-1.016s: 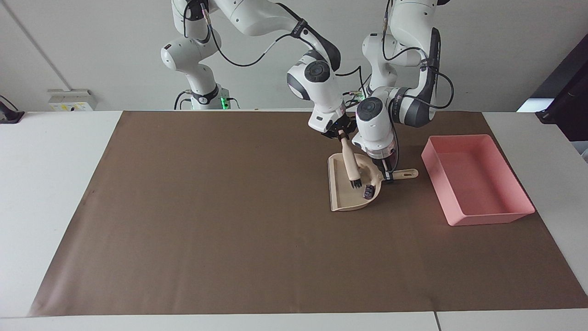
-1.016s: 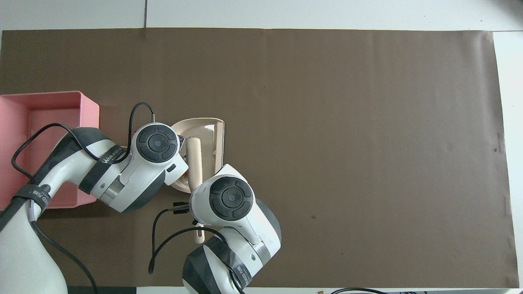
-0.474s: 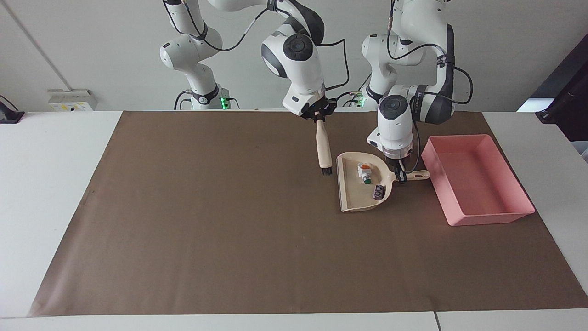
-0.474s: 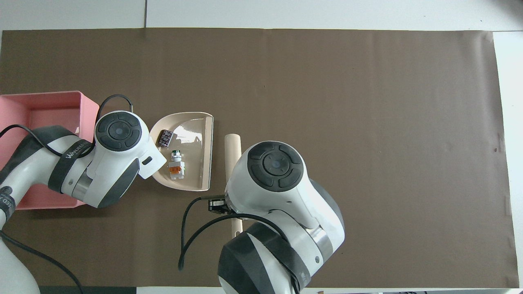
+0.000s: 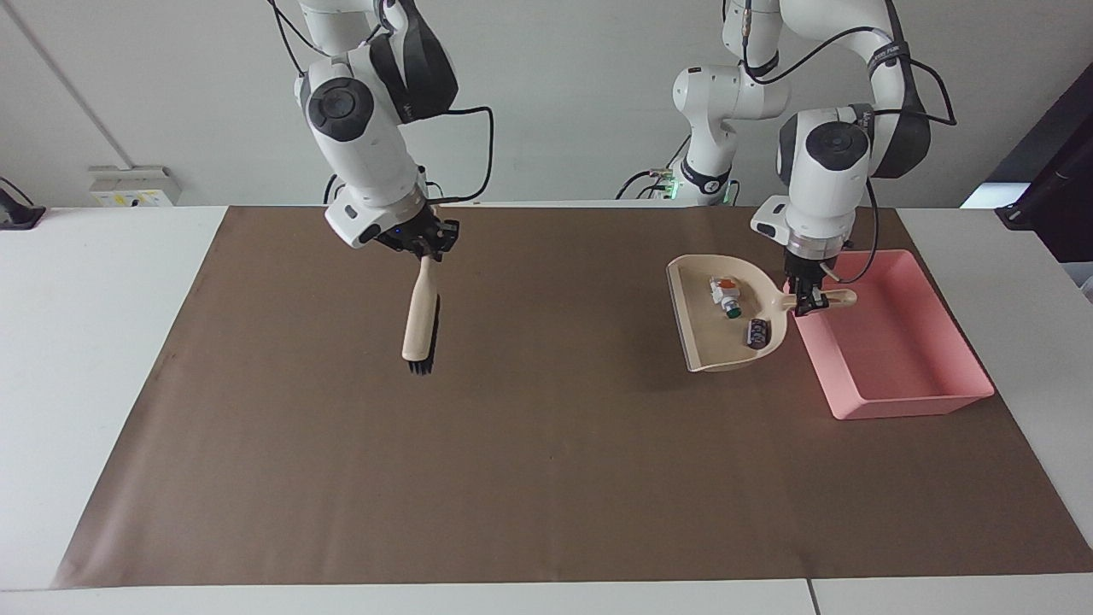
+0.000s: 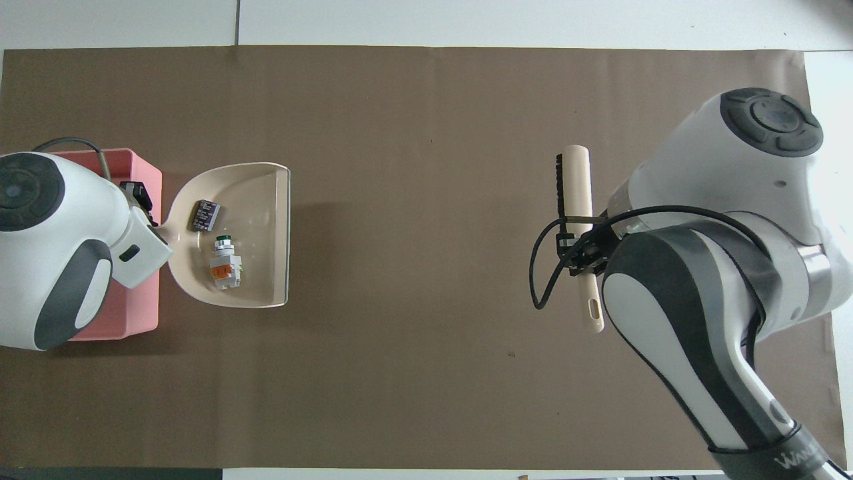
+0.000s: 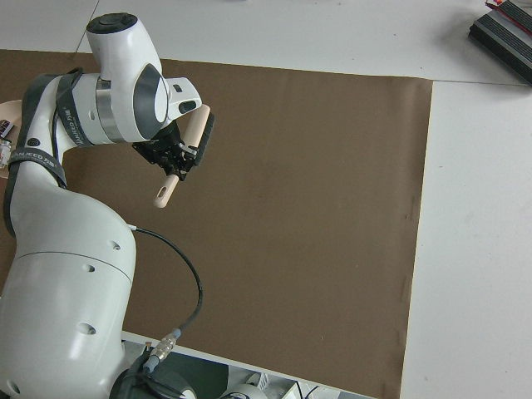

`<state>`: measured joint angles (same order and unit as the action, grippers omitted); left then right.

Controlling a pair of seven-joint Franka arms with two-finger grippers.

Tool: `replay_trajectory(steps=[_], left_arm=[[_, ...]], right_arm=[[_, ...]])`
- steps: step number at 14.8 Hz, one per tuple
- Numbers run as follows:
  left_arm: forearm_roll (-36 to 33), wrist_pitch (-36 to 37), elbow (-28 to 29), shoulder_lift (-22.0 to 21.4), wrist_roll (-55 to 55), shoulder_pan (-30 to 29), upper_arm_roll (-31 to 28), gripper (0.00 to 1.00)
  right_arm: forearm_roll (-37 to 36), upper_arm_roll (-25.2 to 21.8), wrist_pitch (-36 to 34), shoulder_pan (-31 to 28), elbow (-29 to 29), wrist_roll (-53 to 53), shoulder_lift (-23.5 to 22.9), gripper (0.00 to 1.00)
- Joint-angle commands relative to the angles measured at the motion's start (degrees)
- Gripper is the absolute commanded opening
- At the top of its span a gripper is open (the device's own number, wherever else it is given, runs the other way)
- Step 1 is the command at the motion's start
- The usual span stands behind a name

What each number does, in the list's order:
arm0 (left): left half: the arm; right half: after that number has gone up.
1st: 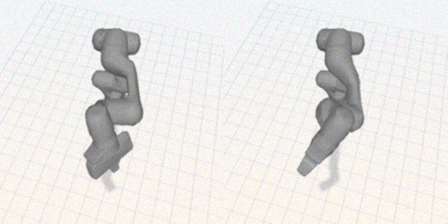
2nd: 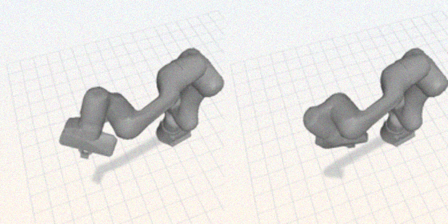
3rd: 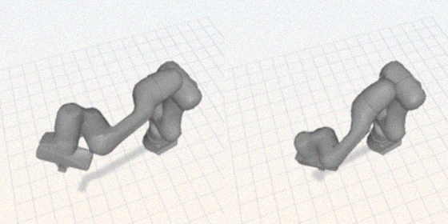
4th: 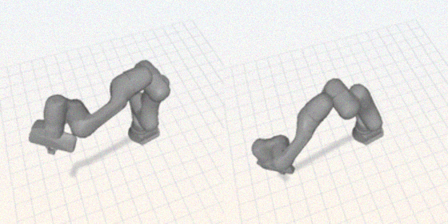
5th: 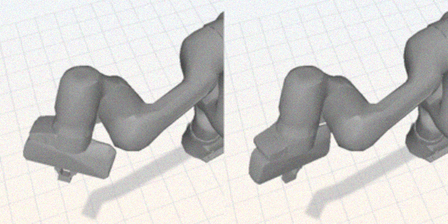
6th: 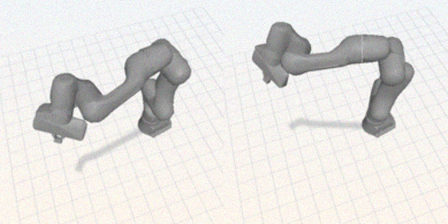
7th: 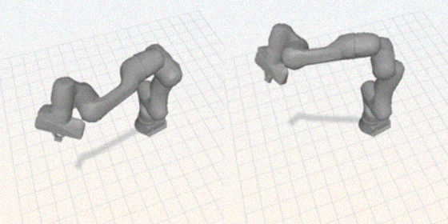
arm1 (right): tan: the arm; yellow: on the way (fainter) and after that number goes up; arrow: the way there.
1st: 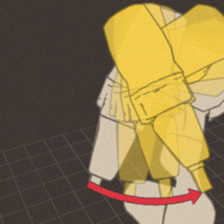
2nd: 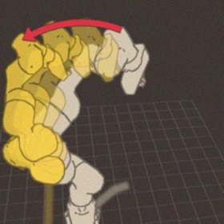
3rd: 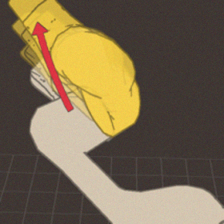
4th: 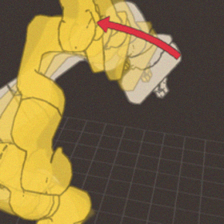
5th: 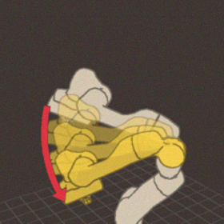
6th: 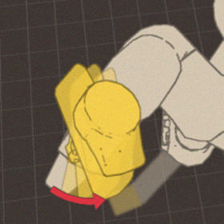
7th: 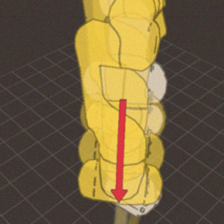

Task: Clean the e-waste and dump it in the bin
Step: 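Tip the dustpan over the bin with the left gripper while the right gripper withdraws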

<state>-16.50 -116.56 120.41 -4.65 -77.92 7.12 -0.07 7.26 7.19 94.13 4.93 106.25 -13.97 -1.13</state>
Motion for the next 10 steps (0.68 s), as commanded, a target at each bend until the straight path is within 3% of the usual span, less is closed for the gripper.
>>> replay_trajectory(steps=[1,4,7,10], left_arm=[[1.8,1.7,-4.5,-0.5,-6.6,-6.0,-0.2,0.00],[3.8,1.9,-9.8,2.3,-9.5,-11.8,-0.2,0.00],[3.9,0.3,-11.3,3.2,-16.5,-18.0,-0.2,0.00],[3.8,-0.2,-15.5,6.2,-23.7,-23.9,-0.2,0.00]], right_arm=[[-1.4,1.3,2.3,-9.9,6.5,12.9,2.5,0.00],[-5.7,1.3,8.4,-15.4,14.4,18.5,3.7,0.00],[-6.5,1.2,16.9,-20.6,20.6,24.1,3.9,0.00],[-6.5,1.2,22.2,-21.9,25.1,25.6,5.1,0.00]])
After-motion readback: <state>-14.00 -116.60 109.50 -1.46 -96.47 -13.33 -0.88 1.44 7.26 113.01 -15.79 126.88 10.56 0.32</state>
